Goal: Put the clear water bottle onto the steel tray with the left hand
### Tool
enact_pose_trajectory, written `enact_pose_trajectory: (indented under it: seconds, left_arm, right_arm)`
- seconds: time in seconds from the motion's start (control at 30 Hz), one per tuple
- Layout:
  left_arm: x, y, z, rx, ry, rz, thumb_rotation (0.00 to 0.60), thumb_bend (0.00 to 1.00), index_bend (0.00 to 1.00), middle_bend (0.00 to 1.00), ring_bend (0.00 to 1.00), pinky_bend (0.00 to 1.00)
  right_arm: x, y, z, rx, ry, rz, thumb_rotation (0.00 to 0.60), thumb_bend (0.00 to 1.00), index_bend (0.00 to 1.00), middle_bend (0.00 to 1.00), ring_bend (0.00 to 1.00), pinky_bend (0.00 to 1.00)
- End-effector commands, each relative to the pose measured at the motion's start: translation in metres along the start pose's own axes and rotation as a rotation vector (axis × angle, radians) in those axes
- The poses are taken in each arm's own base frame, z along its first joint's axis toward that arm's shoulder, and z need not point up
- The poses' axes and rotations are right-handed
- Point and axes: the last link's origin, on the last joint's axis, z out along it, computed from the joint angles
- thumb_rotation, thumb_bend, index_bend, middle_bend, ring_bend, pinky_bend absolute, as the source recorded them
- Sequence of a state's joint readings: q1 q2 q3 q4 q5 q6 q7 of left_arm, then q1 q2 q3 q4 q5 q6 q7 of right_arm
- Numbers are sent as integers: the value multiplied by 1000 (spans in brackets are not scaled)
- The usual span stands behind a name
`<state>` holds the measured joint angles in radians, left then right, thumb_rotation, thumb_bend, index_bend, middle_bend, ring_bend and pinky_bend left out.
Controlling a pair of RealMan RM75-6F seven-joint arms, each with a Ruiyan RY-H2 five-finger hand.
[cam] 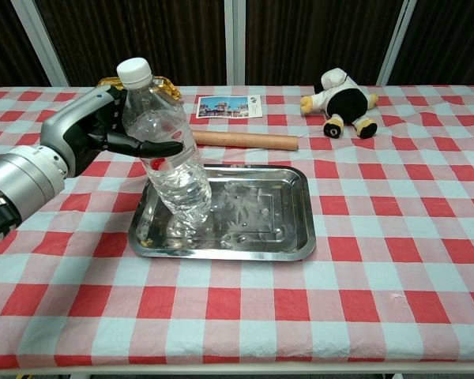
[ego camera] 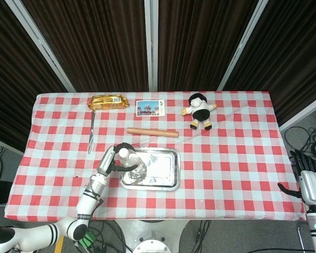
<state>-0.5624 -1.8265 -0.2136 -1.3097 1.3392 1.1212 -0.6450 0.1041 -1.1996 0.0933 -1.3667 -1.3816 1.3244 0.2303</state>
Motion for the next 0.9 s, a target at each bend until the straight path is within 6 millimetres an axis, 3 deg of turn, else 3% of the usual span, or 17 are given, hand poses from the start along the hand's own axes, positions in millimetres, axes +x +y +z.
enact_pose_trajectory:
  seconds: [0.03, 0.27, 0.47, 0.6, 0.9]
  left_arm:
    - [1, 1, 0, -11, -10, -17, 600, 30, 225, 313, 270, 338]
    - [6, 8, 0, -44, 24, -34, 600, 0, 186, 262, 231, 285]
    - [15, 31, 5, -100, 48, -44, 600, 0, 186, 261, 231, 275]
    - [25, 53, 9, -146, 59, -42, 600, 0, 186, 262, 231, 270]
    - [70, 119, 19, -247, 133, 9, 600, 0, 185, 261, 231, 264]
  right_arm:
    - [0, 0, 0, -1, -4, 2, 600, 101, 64, 34, 0, 0]
    - [1, 0, 0, 1, -1, 5, 600, 101, 64, 34, 0, 0]
    - [1, -1, -1, 4, 2, 5, 600, 101, 64, 33, 0, 0]
    - [3, -2, -2, 10, 8, 8, 600, 101, 65, 33, 0, 0]
    - [4, -3, -5, 20, 9, 7, 600, 101, 65, 33, 0, 0]
